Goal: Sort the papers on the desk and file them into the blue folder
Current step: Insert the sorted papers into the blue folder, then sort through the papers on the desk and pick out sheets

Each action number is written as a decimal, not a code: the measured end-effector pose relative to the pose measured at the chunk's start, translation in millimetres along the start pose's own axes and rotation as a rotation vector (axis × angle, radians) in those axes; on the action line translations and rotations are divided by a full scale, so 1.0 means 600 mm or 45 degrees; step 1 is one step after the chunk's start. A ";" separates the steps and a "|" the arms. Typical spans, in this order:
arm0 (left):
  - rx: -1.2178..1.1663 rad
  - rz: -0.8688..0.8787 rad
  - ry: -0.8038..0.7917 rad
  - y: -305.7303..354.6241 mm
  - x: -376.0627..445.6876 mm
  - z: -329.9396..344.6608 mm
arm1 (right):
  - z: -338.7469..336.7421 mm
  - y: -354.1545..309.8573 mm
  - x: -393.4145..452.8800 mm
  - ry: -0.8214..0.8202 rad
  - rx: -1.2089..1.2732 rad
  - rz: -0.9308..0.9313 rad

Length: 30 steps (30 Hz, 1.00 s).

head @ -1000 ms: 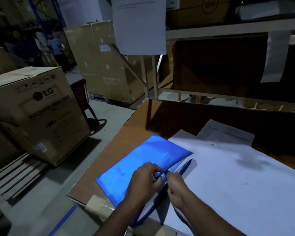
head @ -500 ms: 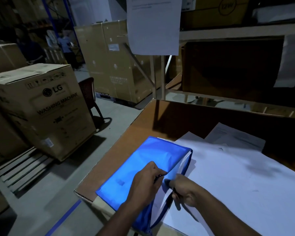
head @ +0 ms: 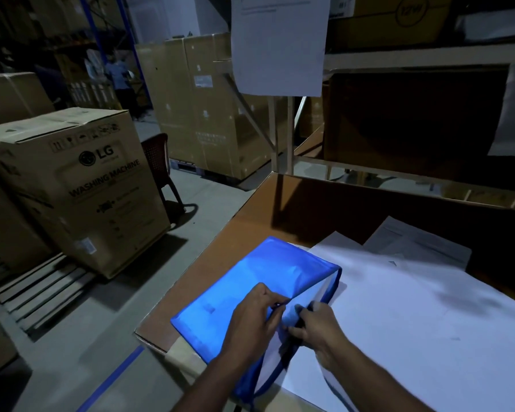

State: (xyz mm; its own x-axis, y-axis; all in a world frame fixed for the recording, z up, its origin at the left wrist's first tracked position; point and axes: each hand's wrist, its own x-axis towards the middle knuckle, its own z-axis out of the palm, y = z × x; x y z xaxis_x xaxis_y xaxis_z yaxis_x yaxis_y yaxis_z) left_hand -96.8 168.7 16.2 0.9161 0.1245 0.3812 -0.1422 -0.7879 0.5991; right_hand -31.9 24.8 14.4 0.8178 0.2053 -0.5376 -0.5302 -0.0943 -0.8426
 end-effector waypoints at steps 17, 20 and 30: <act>-0.014 -0.244 0.366 -0.085 0.019 -0.013 | 0.069 -0.013 0.019 -0.238 -0.326 -0.442; -0.202 -0.420 0.480 -0.099 0.029 -0.010 | 0.021 0.019 0.005 0.121 -0.720 -0.827; -0.242 -0.570 0.556 -0.112 0.060 -0.010 | -0.053 0.088 -0.073 0.014 -1.563 -0.927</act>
State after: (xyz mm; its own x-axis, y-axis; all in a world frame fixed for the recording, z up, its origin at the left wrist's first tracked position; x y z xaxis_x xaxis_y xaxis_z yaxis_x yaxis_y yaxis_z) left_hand -56.5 229.9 -6.0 0.6713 0.6808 0.2929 0.1171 -0.4877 0.8651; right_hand -88.6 -20.3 -7.5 0.8237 0.5665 0.0244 0.5237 -0.7434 -0.4162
